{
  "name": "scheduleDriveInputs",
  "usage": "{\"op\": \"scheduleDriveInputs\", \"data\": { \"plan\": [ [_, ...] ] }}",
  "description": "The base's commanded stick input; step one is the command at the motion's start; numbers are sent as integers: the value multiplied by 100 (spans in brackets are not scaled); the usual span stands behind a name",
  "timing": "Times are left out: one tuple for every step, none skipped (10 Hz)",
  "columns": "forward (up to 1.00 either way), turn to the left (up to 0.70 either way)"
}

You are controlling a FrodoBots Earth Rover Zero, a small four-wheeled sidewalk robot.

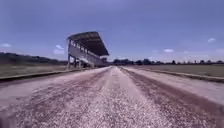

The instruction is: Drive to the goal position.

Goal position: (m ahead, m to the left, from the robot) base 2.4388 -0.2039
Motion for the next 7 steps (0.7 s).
{"op": "scheduleDriveInputs", "data": {
  "plan": [
    [100, 0],
    [100, 0],
    [100, 0],
    [100, 0],
    [100, 0],
    [100, 0],
    [100, 0]
  ]
}}
